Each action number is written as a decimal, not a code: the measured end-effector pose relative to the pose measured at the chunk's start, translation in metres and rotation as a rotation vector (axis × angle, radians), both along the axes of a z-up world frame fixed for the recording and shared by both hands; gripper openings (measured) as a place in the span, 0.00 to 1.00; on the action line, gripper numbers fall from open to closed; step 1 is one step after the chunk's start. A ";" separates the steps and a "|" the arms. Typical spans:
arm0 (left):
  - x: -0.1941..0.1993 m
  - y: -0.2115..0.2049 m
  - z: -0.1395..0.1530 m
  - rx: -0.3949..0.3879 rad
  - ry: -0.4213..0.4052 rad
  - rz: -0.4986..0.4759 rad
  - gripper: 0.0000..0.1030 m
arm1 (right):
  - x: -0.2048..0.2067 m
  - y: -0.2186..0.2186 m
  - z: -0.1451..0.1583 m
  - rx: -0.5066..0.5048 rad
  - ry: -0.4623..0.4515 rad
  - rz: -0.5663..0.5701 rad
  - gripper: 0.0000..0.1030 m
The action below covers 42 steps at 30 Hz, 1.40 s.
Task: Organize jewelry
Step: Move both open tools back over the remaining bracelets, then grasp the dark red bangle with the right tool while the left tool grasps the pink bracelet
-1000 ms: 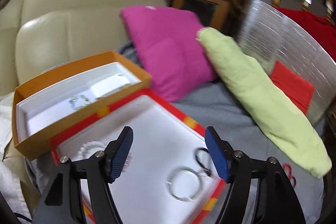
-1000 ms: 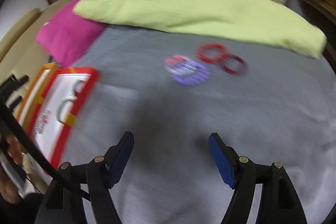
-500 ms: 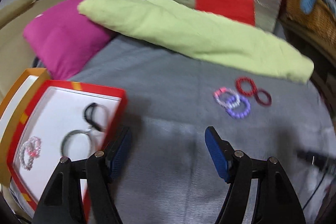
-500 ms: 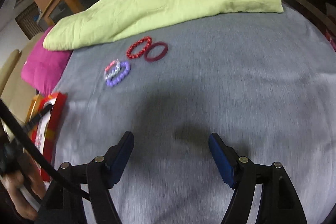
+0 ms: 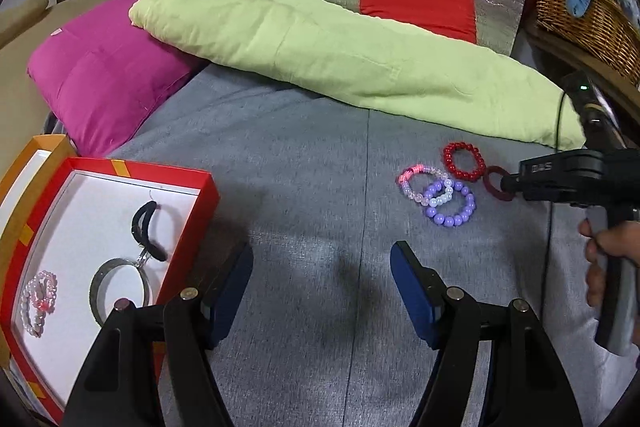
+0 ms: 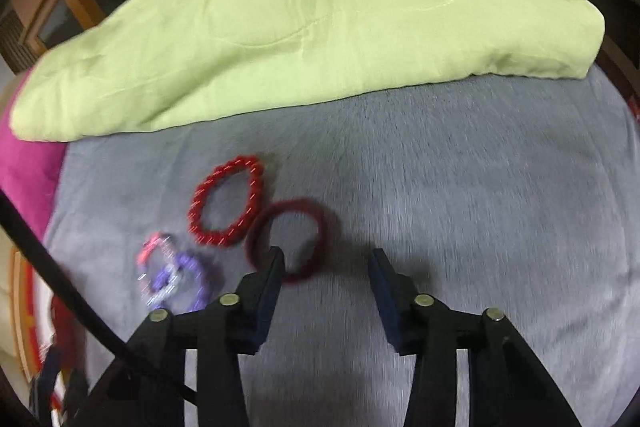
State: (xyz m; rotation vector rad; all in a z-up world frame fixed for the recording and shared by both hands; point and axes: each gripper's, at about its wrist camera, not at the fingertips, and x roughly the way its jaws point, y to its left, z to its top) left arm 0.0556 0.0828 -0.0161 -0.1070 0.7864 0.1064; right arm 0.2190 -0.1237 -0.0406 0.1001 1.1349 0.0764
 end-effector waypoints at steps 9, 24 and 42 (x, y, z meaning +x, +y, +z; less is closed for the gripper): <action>0.005 -0.006 -0.005 -0.010 0.011 -0.006 0.70 | -0.064 -0.002 0.005 -0.090 -0.052 0.142 0.04; 0.082 -0.028 -0.009 -0.128 0.134 -0.002 0.70 | -0.127 -0.063 0.001 0.165 -0.104 0.124 0.04; 0.075 -0.056 -0.012 -0.033 0.132 -0.013 0.07 | -0.123 -0.066 -0.002 0.214 -0.100 0.112 0.04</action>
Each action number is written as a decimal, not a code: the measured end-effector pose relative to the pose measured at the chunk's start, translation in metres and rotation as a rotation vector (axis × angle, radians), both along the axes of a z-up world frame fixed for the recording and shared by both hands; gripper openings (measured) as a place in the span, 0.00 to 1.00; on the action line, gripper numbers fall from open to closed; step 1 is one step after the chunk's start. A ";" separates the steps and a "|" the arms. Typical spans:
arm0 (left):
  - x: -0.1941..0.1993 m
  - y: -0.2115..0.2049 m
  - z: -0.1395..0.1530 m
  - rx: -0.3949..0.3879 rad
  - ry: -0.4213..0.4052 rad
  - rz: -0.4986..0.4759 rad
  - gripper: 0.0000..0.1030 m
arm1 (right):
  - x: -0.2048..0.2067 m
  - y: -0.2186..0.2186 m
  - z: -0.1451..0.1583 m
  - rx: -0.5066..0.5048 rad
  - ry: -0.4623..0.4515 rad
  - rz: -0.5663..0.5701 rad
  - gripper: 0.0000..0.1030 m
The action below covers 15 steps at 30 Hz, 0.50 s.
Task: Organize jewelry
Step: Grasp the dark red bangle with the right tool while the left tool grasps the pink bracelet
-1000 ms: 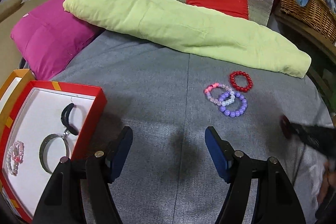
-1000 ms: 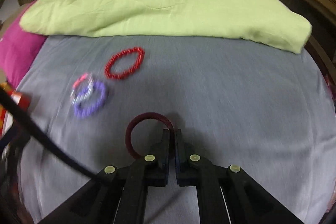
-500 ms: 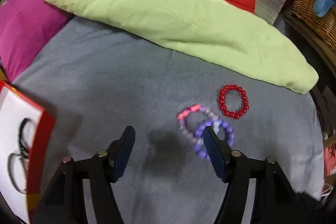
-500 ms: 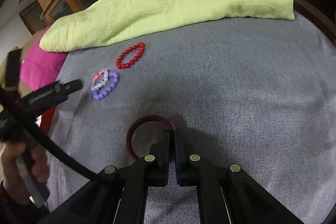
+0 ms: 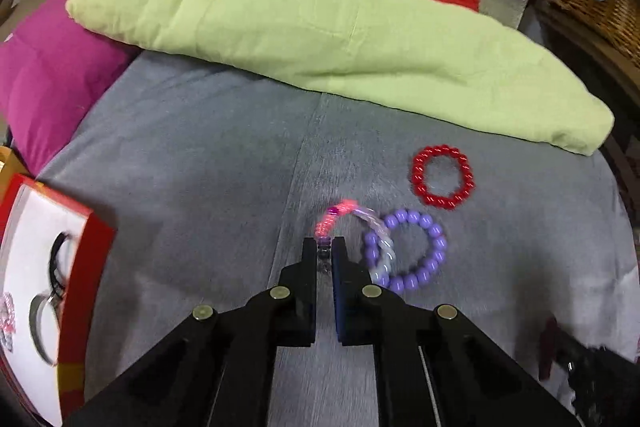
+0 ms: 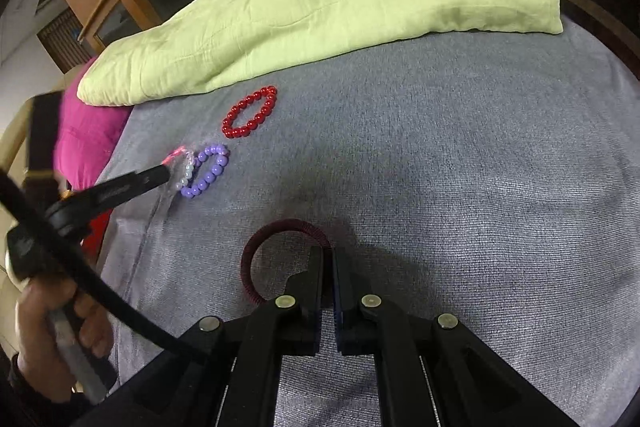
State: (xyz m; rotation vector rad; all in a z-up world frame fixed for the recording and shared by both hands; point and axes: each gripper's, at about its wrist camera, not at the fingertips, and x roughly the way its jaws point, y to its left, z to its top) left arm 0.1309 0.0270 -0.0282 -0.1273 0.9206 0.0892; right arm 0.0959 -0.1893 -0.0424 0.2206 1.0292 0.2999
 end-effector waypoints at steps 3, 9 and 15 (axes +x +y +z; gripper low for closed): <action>-0.020 0.000 0.007 0.018 -0.024 -0.006 0.07 | -0.002 0.003 0.002 -0.004 -0.007 0.006 0.04; -0.047 0.009 0.013 0.027 -0.040 -0.012 0.07 | -0.010 0.007 0.008 -0.001 -0.027 0.014 0.04; -0.093 0.017 0.020 0.003 -0.059 -0.025 0.07 | -0.024 0.003 0.022 0.045 -0.047 0.013 0.04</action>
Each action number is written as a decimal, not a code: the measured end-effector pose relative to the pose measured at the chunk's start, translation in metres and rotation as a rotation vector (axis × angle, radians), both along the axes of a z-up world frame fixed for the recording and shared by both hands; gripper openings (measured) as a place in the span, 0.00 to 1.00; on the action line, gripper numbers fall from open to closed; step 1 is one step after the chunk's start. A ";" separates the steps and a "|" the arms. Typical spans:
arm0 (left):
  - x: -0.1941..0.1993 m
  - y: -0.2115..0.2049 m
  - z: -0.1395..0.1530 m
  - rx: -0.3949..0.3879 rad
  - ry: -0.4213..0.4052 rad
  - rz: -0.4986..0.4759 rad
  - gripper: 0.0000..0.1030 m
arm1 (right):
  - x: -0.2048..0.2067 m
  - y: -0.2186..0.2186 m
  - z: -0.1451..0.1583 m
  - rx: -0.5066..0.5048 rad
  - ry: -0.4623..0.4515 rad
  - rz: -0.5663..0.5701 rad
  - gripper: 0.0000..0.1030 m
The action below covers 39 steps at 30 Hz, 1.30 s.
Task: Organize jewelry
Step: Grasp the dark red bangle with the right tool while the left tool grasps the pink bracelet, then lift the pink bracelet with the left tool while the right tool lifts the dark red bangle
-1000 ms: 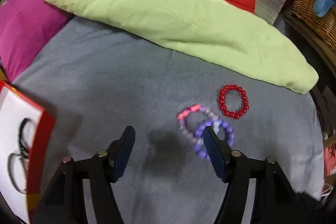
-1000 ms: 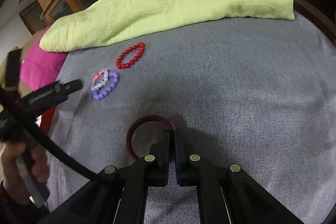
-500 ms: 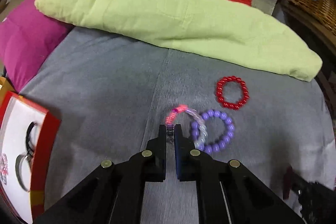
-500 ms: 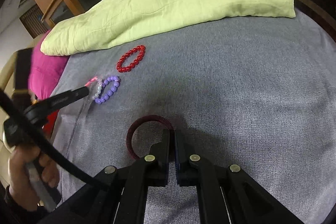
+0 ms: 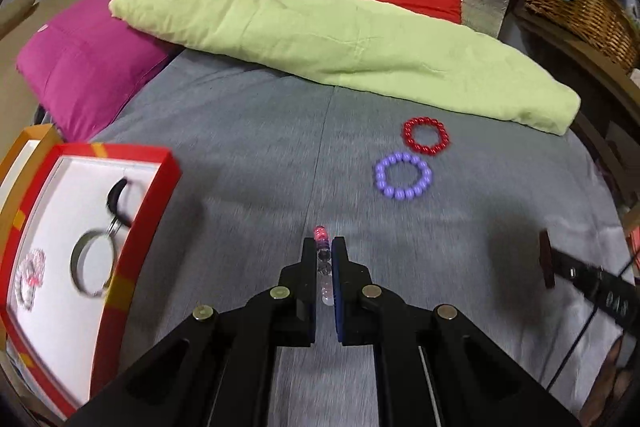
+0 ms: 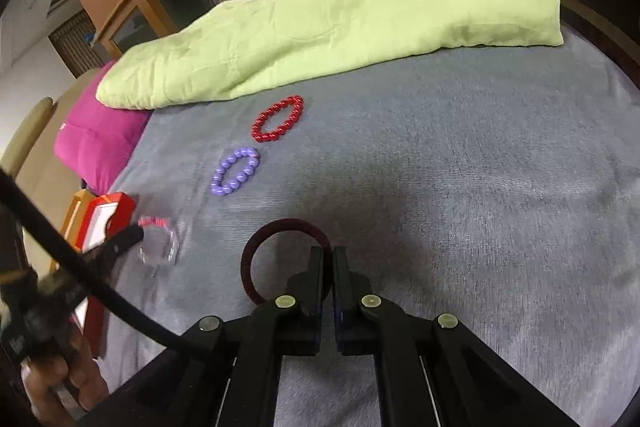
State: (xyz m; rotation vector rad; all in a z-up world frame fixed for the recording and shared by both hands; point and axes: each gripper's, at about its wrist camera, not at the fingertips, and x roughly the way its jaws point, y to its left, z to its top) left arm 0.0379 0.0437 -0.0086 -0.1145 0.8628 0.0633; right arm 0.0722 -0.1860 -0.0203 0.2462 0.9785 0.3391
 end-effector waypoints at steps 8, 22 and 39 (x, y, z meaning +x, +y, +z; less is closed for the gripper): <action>-0.030 -0.003 0.000 -0.013 -0.055 -0.047 0.07 | -0.023 -0.007 0.017 0.038 -0.034 -0.015 0.04; -0.038 -0.008 -0.002 -0.049 -0.117 -0.085 0.07 | -0.015 0.012 0.001 -0.037 -0.004 0.009 0.04; -0.036 -0.004 -0.005 -0.083 -0.111 -0.088 0.07 | -0.014 0.013 -0.002 -0.035 -0.002 0.018 0.04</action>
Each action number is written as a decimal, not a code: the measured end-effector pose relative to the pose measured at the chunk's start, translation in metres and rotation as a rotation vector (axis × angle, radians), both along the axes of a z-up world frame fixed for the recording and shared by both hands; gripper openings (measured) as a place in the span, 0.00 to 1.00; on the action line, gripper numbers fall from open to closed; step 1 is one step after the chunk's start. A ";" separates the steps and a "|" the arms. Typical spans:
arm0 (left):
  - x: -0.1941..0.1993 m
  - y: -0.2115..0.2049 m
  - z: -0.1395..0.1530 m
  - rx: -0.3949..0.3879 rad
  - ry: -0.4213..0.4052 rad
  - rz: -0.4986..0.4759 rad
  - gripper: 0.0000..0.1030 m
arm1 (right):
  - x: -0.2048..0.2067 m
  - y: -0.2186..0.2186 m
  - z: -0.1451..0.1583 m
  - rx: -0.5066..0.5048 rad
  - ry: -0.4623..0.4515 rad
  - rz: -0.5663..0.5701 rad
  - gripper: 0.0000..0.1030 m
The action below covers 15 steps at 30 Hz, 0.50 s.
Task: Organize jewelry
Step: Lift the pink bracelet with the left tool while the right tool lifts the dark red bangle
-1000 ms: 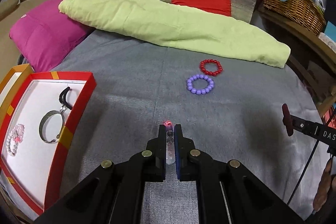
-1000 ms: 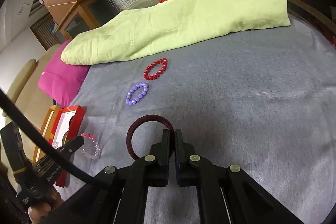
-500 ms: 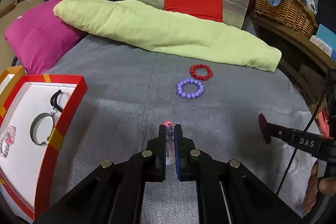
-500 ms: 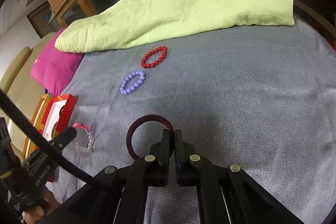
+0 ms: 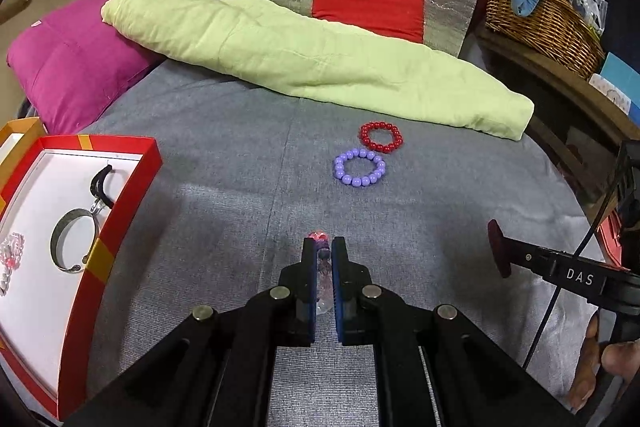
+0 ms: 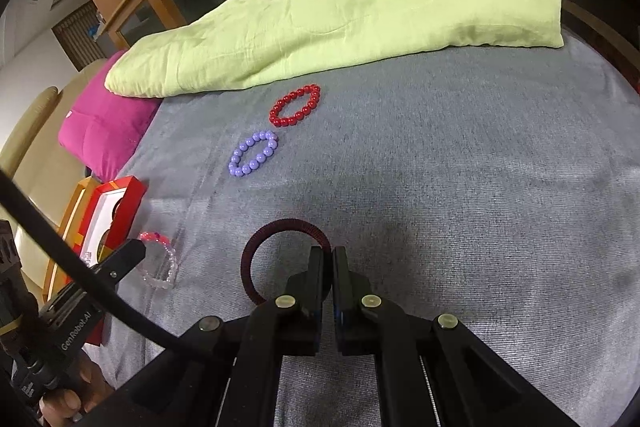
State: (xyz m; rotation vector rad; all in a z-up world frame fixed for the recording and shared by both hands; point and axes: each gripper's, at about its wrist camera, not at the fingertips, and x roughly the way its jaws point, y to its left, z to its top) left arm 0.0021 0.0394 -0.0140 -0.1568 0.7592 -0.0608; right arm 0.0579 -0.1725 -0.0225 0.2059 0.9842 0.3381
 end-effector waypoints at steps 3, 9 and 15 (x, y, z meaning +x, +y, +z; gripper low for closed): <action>0.000 -0.001 -0.001 0.004 0.002 -0.002 0.07 | 0.000 0.001 0.000 -0.002 -0.001 0.003 0.04; 0.001 0.000 0.000 0.003 0.004 -0.001 0.07 | 0.001 0.002 -0.003 -0.009 0.005 0.003 0.04; 0.001 0.000 0.000 0.003 0.005 0.002 0.07 | 0.001 0.003 -0.005 -0.018 0.007 0.009 0.04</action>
